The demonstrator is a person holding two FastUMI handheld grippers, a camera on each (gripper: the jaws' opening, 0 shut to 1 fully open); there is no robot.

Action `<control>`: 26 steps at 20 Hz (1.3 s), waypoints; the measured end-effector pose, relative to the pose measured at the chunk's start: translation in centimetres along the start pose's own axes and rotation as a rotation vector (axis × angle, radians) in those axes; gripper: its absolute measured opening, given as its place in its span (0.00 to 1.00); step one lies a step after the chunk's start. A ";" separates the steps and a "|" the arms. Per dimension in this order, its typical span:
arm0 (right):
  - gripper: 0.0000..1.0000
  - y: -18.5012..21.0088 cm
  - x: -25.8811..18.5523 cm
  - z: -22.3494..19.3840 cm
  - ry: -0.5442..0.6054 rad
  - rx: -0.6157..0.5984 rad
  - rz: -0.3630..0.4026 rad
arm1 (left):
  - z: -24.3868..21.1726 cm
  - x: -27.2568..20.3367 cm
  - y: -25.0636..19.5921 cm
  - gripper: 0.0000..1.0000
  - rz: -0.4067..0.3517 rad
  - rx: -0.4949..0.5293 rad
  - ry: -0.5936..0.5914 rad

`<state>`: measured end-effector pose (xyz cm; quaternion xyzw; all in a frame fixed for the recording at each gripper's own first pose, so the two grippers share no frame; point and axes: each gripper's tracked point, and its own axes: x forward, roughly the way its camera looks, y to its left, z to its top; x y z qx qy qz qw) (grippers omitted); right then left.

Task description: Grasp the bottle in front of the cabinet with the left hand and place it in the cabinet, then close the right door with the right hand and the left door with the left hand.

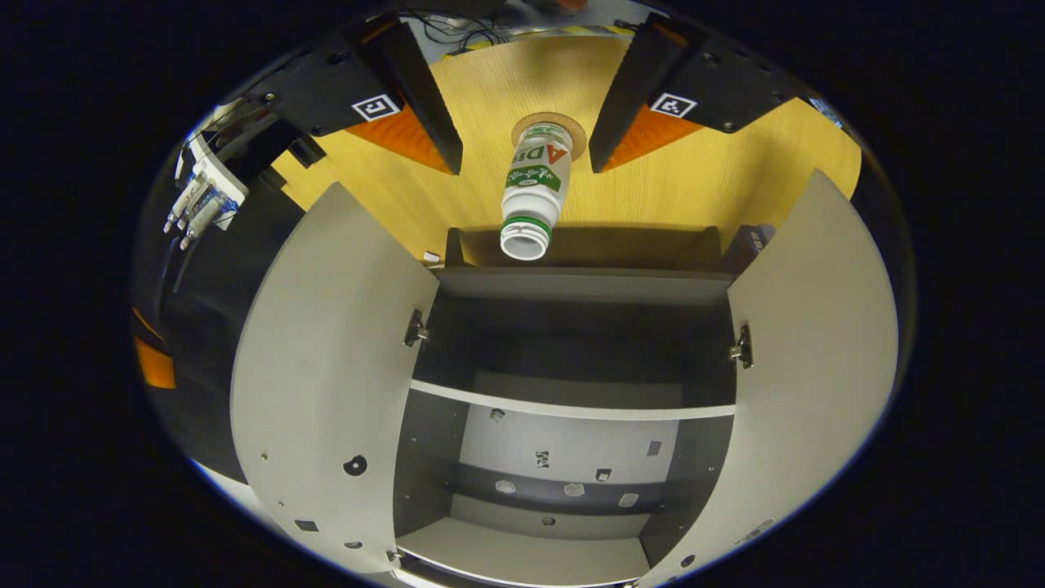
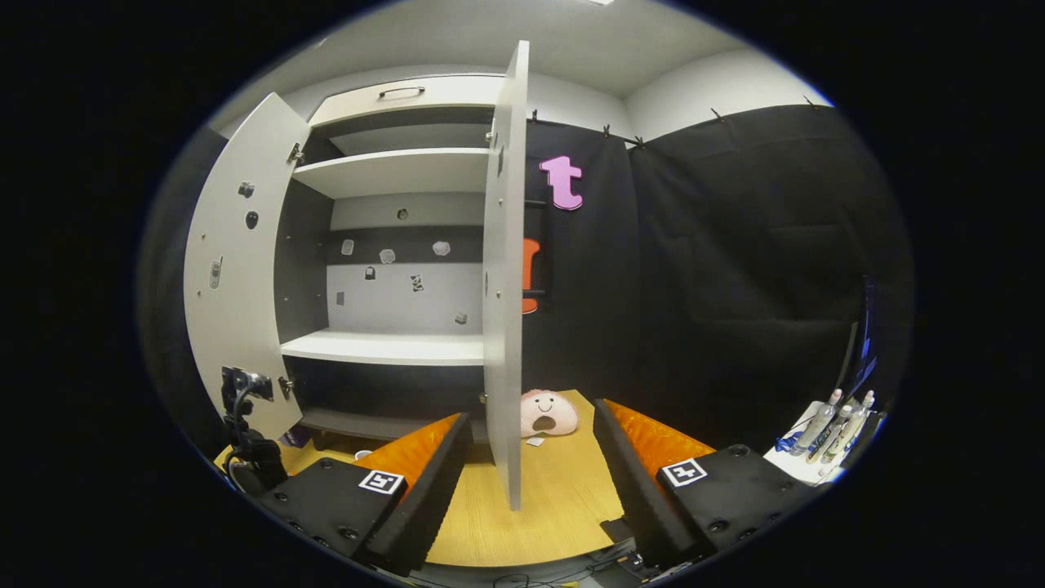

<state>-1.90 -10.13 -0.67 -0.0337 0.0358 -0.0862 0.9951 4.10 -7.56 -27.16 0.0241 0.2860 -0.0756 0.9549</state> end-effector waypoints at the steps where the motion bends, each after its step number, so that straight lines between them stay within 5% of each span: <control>1: 0.99 -0.6 0.3 -0.2 0.007 0.005 -0.007 | -0.5 0.8 0.2 0.96 0.012 0.008 0.019; 16: 0.99 -7.7 4.9 -2.5 0.086 0.012 -0.064 | -3.3 8.9 1.6 0.93 0.125 0.002 0.138; 18: 0.99 -8.0 5.4 -2.5 0.087 0.017 -0.050 | -2.2 8.6 1.1 0.80 0.117 0.005 0.127; 26: 0.99 -8.0 7.9 -2.7 0.097 0.017 0.054 | 6.9 5.3 -0.8 0.79 0.052 0.006 0.102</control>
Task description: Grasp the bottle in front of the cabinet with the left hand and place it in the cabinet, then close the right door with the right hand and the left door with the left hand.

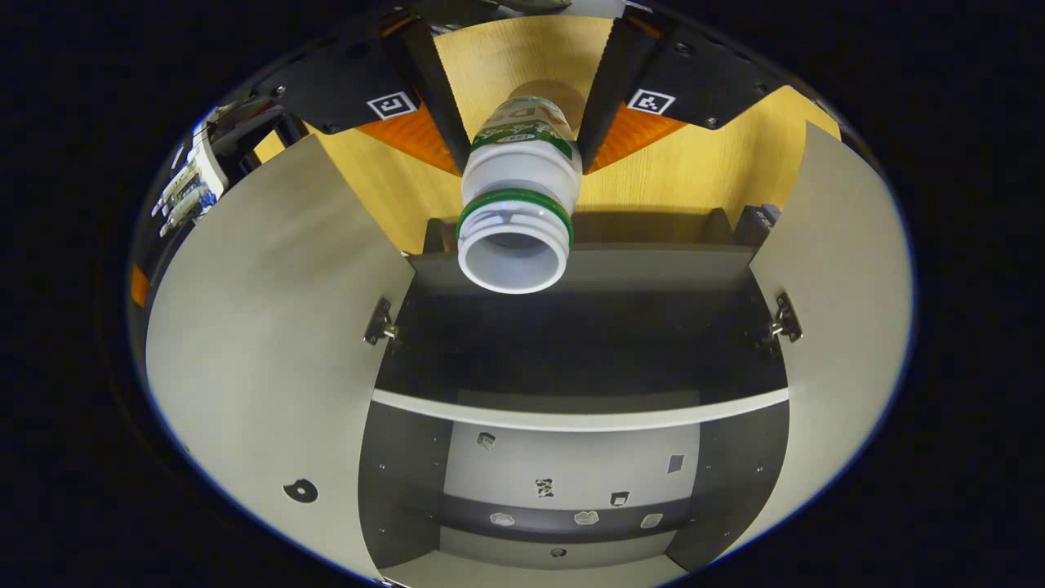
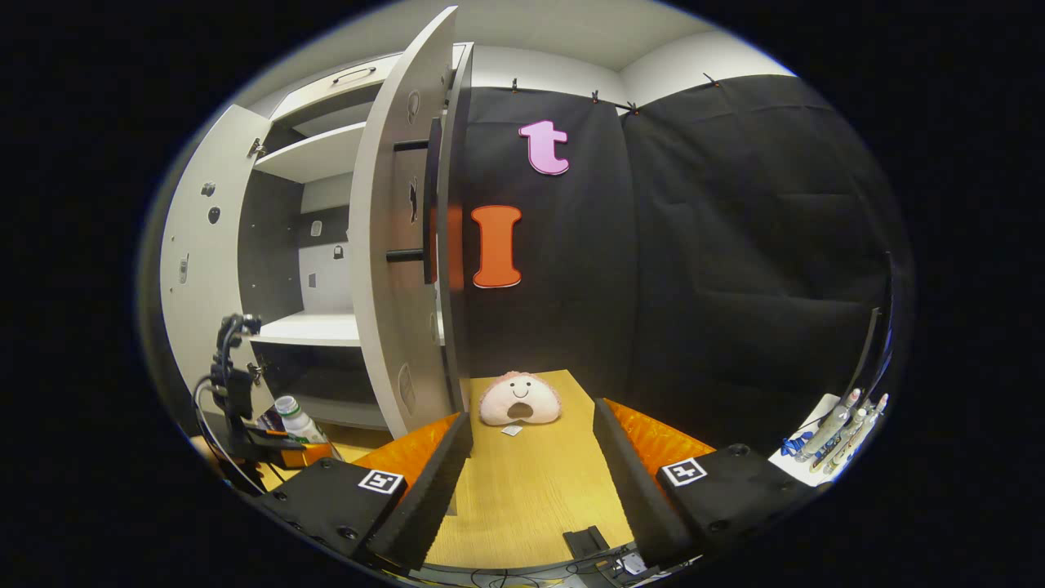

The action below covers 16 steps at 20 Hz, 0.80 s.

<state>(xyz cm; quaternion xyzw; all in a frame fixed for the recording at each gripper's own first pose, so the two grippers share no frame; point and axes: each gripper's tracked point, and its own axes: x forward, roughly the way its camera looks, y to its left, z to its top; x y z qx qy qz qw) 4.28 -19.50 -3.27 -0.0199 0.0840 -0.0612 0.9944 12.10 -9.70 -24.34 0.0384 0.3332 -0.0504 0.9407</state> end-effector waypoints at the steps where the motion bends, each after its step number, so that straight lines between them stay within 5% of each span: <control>1: 0.99 0.0 0.3 0.2 -0.001 0.000 0.013 | 1.7 -0.7 -0.2 0.79 -0.011 0.000 -0.013; 7: 0.99 -0.3 1.0 1.2 -0.035 0.015 0.045 | 12.8 -3.8 -0.2 0.79 -0.030 0.061 -0.142; 16: 0.99 -2.4 1.2 1.9 -0.048 0.060 0.017 | 25.4 -1.1 2.0 0.79 0.013 0.118 -0.267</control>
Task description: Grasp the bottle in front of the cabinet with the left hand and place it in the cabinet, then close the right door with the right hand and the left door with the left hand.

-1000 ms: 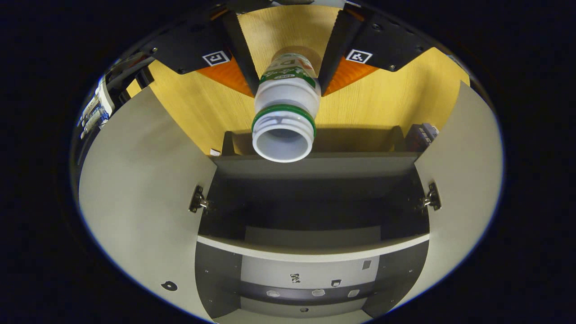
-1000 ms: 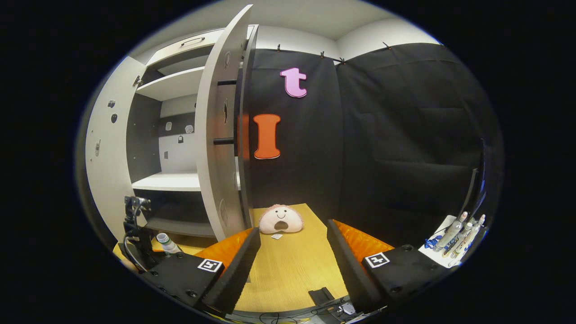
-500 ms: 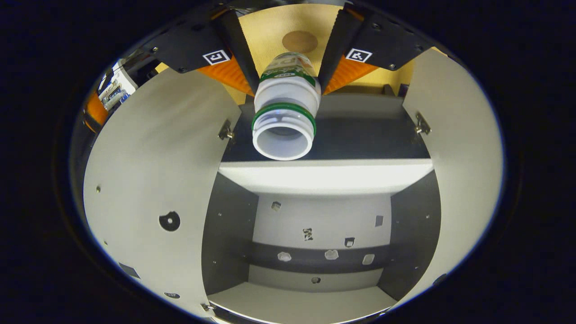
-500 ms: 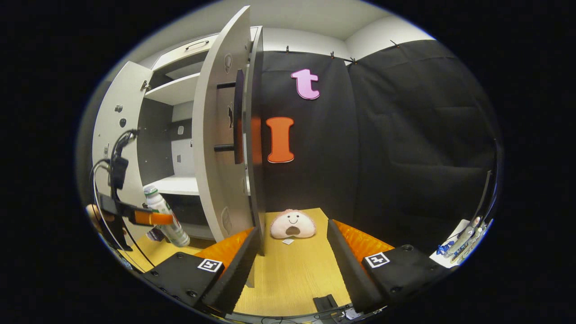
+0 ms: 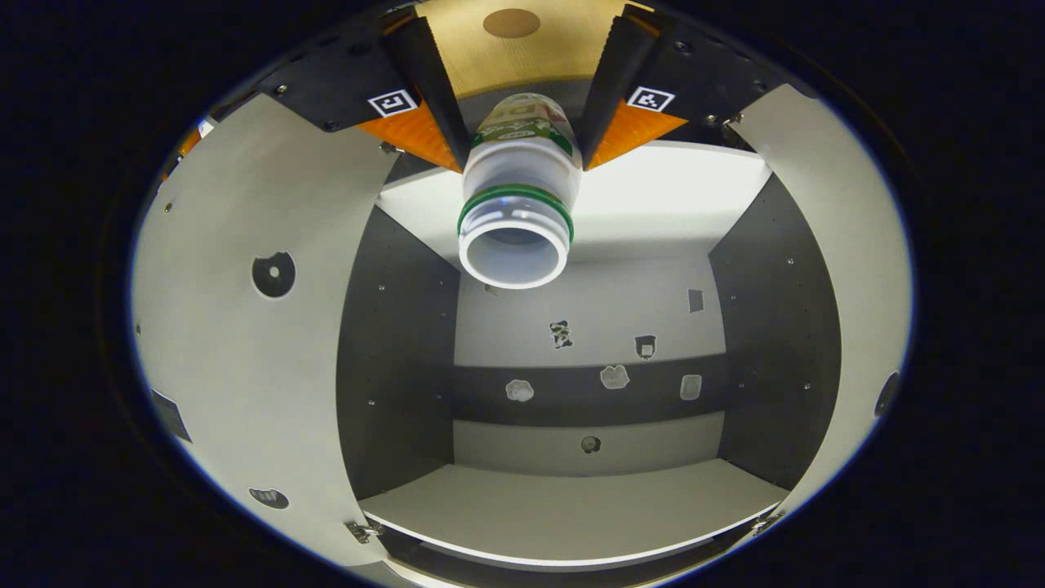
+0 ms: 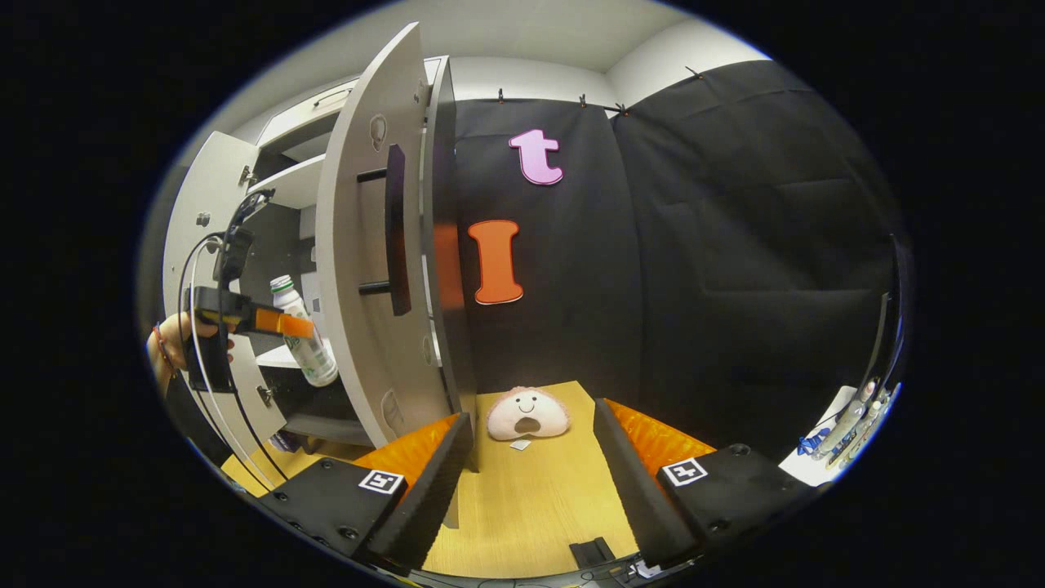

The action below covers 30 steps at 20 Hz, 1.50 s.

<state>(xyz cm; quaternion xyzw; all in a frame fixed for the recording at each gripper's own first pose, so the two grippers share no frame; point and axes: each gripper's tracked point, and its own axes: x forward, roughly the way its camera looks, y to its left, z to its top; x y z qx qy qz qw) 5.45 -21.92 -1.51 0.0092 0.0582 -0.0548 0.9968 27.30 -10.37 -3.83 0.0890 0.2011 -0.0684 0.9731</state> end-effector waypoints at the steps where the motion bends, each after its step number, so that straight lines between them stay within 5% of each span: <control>1: 0.99 -0.3 -0.2 0.2 -0.003 0.000 -0.006 | 0.5 0.9 0.3 0.79 0.004 -0.003 -0.011; 7: 0.99 -1.1 0.3 0.9 -0.017 0.025 -0.041 | 1.6 5.4 1.8 0.78 0.023 -0.048 -0.020; 8: 0.99 -1.0 0.3 0.8 -0.014 0.024 -0.046 | 1.2 5.6 1.6 0.66 0.010 -0.071 -0.014; 10: 0.99 -1.1 0.4 0.6 -0.012 0.025 -0.054 | -0.6 6.6 1.6 0.61 0.008 -0.095 0.018; 11: 0.99 -0.9 0.5 0.5 -0.005 0.025 -0.053 | -1.9 6.7 1.8 0.45 0.016 -0.095 0.054; 18: 0.99 -0.4 0.6 -0.2 0.018 0.025 -0.062 | -0.3 9.3 0.5 0.46 0.018 0.045 0.017; 25: 0.99 -1.7 -0.2 0.2 0.008 0.049 -0.113 | 1.6 15.0 -0.4 0.46 0.038 0.034 -0.016; 30: 0.99 -1.4 0.5 1.5 -0.026 0.027 -0.122 | 5.5 13.3 -0.6 0.51 0.050 0.046 -0.126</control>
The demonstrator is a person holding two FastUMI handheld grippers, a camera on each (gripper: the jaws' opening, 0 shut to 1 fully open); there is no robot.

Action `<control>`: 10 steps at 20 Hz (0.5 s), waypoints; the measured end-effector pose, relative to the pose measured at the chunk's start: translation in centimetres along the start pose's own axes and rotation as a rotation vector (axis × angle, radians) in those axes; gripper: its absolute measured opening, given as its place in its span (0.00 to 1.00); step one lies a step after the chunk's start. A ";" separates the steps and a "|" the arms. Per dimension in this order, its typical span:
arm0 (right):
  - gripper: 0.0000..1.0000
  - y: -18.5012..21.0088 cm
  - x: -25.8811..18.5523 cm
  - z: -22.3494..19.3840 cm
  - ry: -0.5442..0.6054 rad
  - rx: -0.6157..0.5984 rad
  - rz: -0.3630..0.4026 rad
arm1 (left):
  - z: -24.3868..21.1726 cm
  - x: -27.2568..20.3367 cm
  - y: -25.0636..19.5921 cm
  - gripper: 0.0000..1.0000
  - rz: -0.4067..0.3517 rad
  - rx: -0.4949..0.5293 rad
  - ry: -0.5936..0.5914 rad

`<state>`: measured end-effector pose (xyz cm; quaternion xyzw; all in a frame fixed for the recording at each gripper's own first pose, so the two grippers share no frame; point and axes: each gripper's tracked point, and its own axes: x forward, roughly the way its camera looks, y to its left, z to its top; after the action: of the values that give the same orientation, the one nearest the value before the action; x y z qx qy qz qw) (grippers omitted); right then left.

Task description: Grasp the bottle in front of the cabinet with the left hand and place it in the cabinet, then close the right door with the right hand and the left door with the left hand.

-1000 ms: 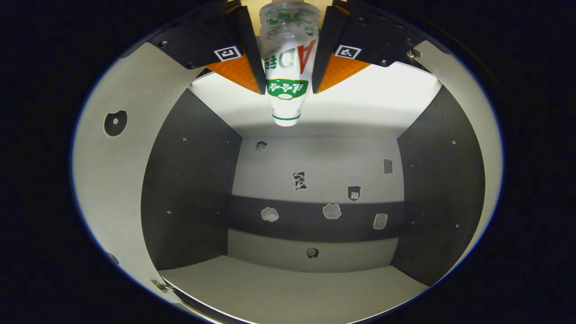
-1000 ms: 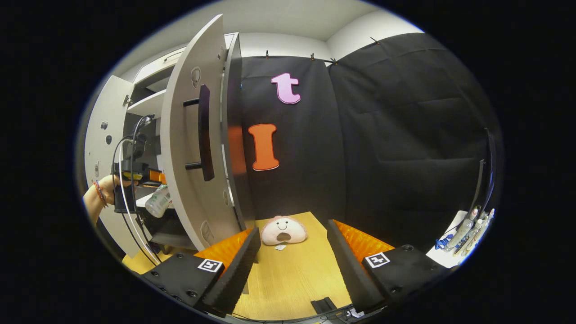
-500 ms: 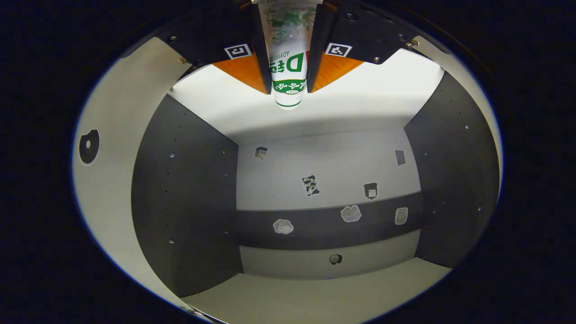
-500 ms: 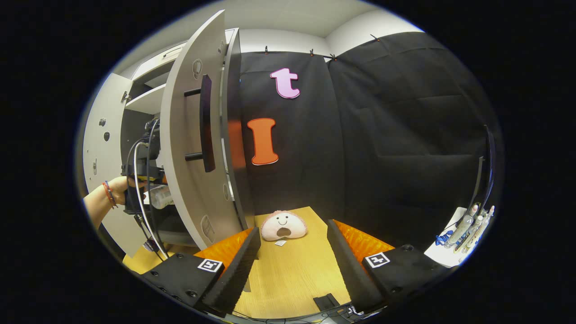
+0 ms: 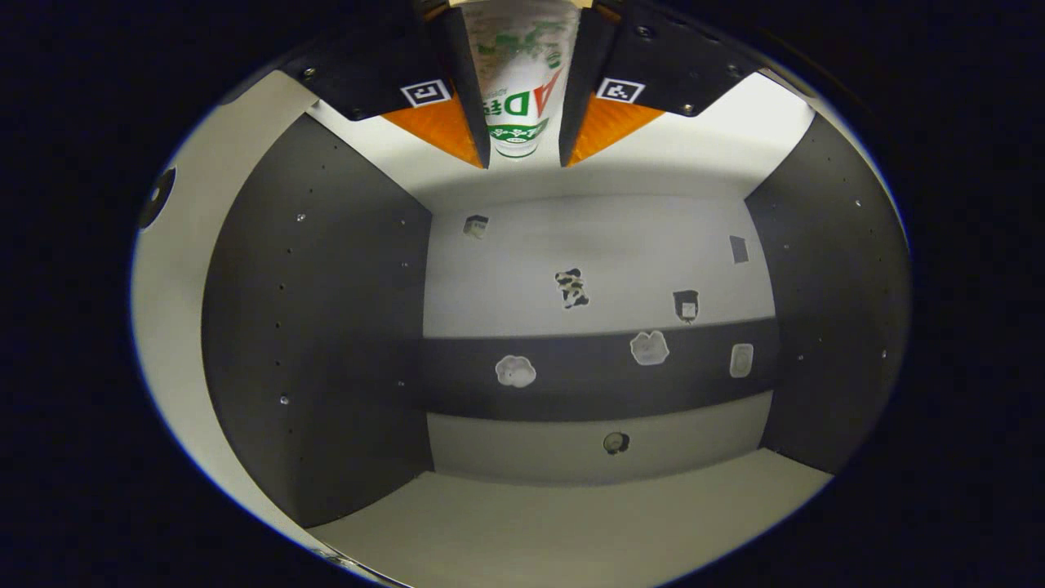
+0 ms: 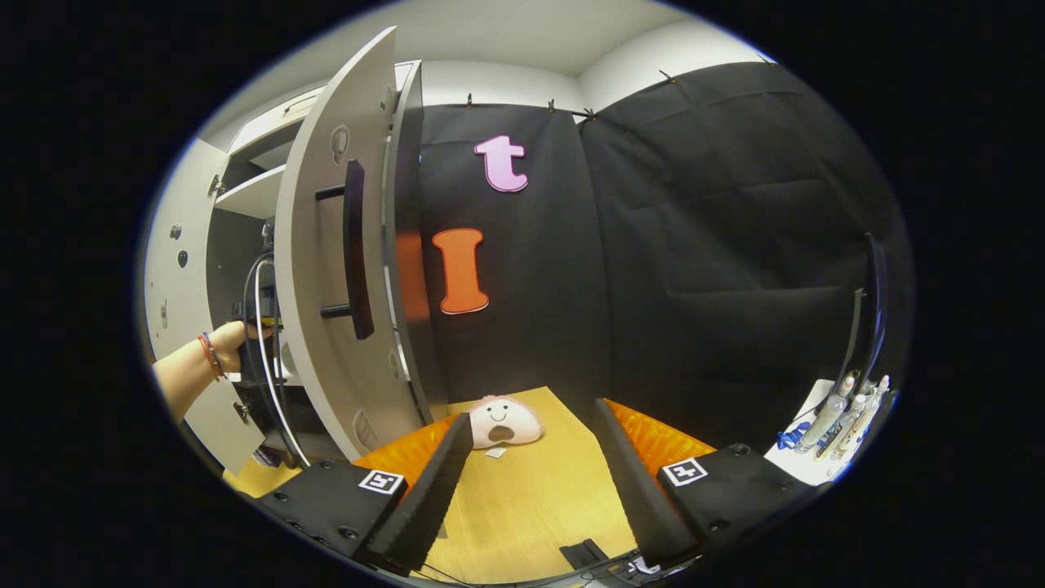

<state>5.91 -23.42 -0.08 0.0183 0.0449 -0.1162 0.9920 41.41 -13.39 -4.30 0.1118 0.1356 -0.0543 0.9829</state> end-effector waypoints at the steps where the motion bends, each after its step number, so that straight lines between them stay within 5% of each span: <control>1: 0.99 0.4 0.2 0.0 -0.001 -0.006 0.008 | 0.4 -0.3 0.1 0.55 0.007 0.009 -0.010; 4: 0.99 1.8 1.1 -0.5 -0.004 -0.016 0.042 | 0.3 -1.1 0.8 0.69 0.026 -0.006 -0.009; 10: 0.99 4.0 3.0 -1.3 0.011 0.007 0.089 | 0.7 -4.0 1.9 0.70 0.047 -0.057 -0.019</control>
<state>9.66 -20.19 -1.52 0.0242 0.0489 -0.0719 0.9959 38.06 -11.41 -2.17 0.0865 0.1249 -0.0284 0.9880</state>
